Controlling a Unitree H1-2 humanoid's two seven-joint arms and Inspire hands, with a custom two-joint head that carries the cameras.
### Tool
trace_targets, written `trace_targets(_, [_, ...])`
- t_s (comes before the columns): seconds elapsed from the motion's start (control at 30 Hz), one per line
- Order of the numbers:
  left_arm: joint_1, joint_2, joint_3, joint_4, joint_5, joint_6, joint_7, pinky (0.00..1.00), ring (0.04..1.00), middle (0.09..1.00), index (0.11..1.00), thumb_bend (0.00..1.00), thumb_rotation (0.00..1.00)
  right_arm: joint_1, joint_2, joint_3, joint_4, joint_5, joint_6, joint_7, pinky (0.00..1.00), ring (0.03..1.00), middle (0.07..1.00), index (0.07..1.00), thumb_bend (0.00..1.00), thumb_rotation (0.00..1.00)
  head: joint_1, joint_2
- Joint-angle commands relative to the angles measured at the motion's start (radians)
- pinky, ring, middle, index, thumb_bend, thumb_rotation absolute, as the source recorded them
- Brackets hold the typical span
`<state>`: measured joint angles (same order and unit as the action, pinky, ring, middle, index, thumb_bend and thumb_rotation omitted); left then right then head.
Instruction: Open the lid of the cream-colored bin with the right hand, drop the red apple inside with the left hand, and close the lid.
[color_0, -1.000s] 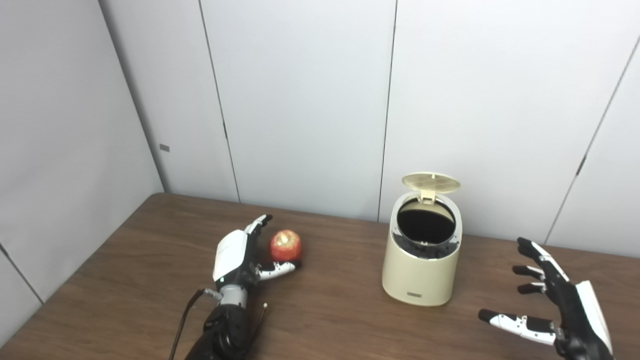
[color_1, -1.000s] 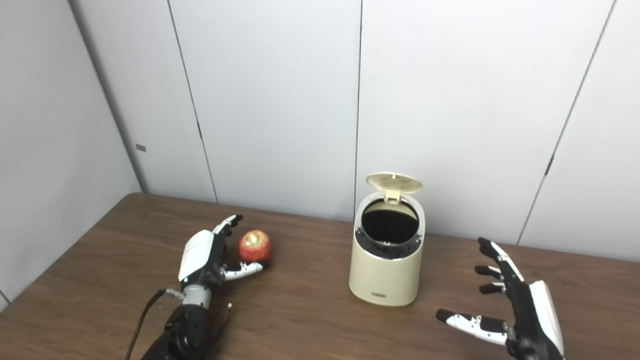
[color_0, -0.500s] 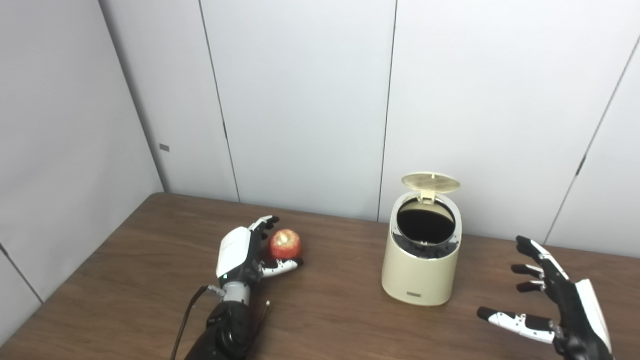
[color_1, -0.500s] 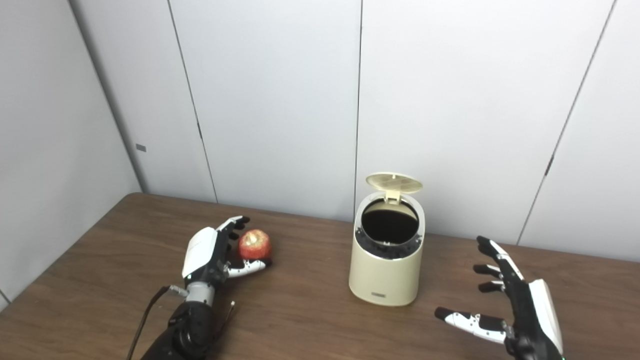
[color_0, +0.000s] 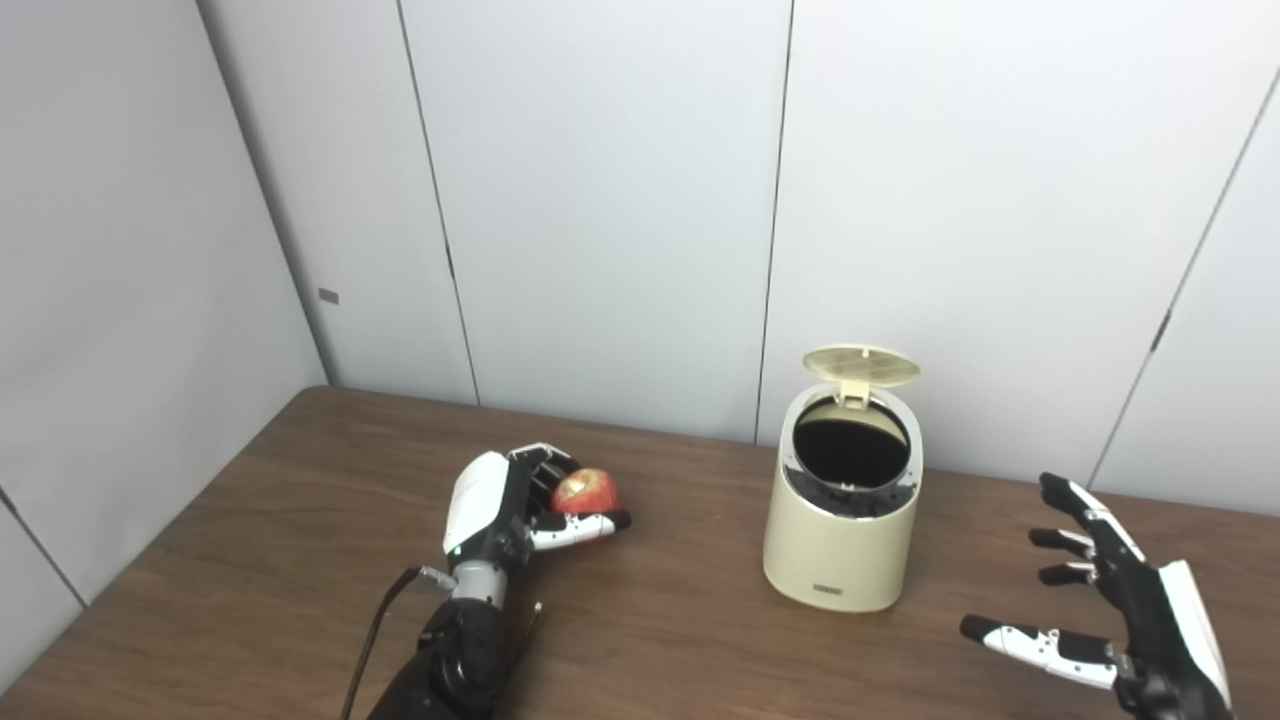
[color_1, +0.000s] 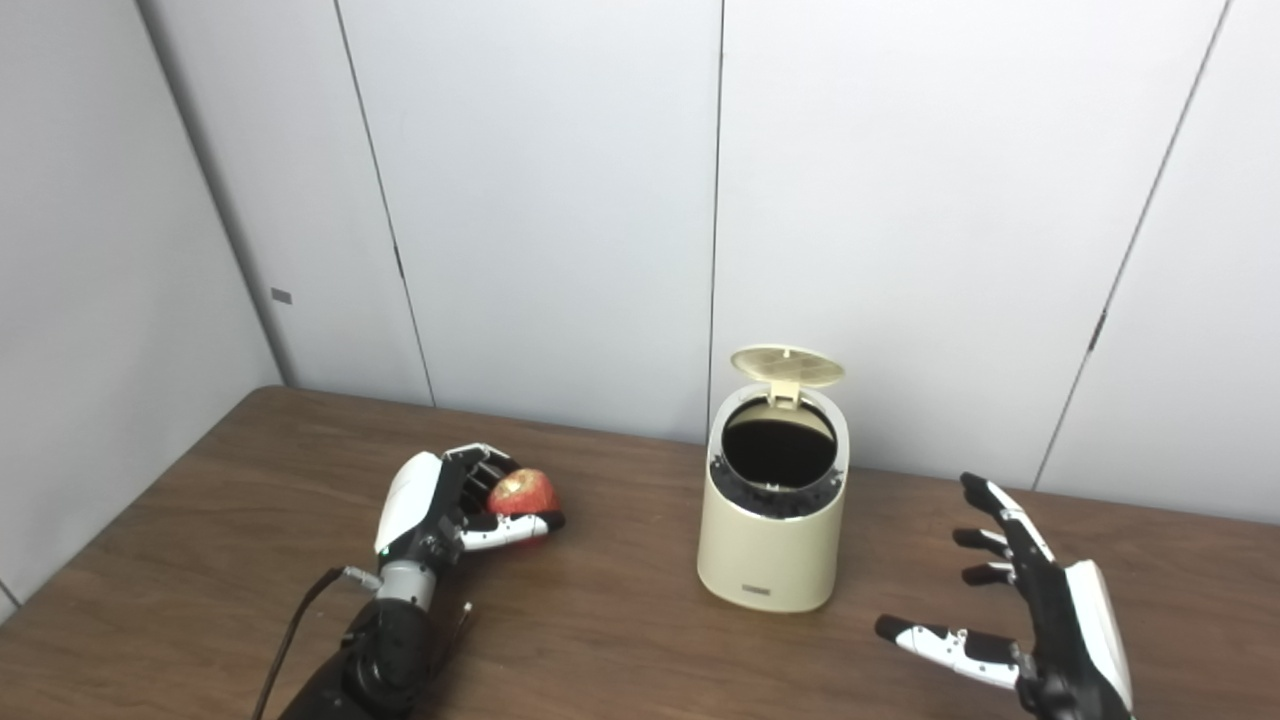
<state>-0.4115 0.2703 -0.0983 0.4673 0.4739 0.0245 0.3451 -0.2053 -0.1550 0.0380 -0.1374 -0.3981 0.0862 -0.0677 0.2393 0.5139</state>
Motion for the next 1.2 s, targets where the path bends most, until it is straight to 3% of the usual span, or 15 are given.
trace_targets(0.0, [0.021,-0.029,-0.029,0.03,-0.016,0.015,-0.063,0.39,0.459,0.452,0.546,0.51,0.0,-0.023,-0.007,-0.004,-0.032,0.002,-0.027,-0.005,0.59,0.743,0.868,0.863,0.74,0.0,0.001,0.001])
trace_targets(0.43, [0.028,-0.03,-0.032,-0.018,0.008,-0.034,-0.016,0.38,0.417,0.48,0.542,0.5,0.0,-0.032,0.001,0.001,0.004,-0.004,-0.037,-0.019,0.58,0.737,0.864,0.858,0.75,0.01,-0.006,-0.013])
trace_targets(0.7, [0.042,-0.011,-0.047,-0.221,0.057,-0.044,-0.028,0.37,0.412,0.477,0.543,0.5,0.0,-0.038,0.008,0.011,0.034,-0.019,-0.05,-0.036,0.58,0.734,0.86,0.857,0.75,0.05,-0.032,-0.032])
trace_targets(1.0, [0.002,-0.03,-0.036,-0.461,0.079,0.0,-0.123,0.34,0.406,0.492,0.539,0.5,0.0,-0.041,0.025,0.012,0.06,-0.014,-0.074,-0.046,0.62,0.737,0.867,0.859,0.76,0.07,-0.068,-0.044])
trace_targets(1.17, [-0.036,-0.054,-0.041,-0.534,0.093,0.018,-0.166,0.32,0.411,0.503,0.526,0.5,0.0,-0.039,0.022,0.02,0.072,-0.024,-0.082,-0.051,0.6,0.738,0.867,0.864,0.75,0.11,-0.083,-0.053])
